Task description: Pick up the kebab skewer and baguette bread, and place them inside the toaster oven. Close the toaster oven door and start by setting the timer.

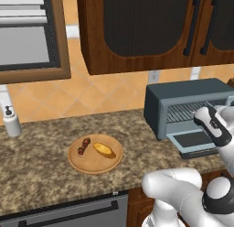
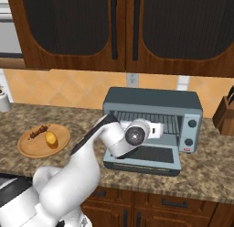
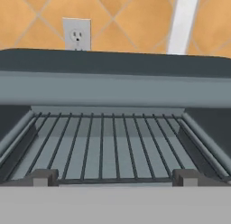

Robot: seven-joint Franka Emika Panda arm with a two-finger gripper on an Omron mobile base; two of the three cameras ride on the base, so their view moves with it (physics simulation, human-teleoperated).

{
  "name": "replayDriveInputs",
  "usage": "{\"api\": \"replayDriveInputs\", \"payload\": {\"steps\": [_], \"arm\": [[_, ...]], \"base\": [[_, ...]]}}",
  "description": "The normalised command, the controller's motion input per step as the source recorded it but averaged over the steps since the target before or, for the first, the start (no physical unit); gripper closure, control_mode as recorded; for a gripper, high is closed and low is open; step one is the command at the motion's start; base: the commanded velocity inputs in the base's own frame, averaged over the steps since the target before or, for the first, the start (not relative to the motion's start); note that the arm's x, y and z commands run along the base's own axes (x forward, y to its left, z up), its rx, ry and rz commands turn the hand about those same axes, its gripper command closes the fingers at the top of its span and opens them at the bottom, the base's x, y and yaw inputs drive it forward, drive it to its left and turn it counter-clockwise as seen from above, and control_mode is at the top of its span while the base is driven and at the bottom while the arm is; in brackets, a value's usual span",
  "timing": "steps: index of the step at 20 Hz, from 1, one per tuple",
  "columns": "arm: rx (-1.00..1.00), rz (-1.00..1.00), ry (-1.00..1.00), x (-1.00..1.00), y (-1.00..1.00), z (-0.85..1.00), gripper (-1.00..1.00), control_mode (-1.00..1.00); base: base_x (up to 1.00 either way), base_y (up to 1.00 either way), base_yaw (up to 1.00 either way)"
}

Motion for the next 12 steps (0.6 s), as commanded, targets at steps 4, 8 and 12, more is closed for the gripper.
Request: {"api": "replayDriveInputs", "payload": {"steps": [4,8,12], "arm": [[0.00,0.00,0.00,0.27,0.00,-0.15,-1.00,-1.00],[0.01,0.00,0.00,0.50,0.00,0.00,-1.00,-1.00],[0.02,0.00,0.00,0.44,0.00,-0.08,-1.00,-1.00]], "base": [[0.00,0.00,0.00],[0.00,0.00,0.00],[0.00,0.00,0.00]]}}
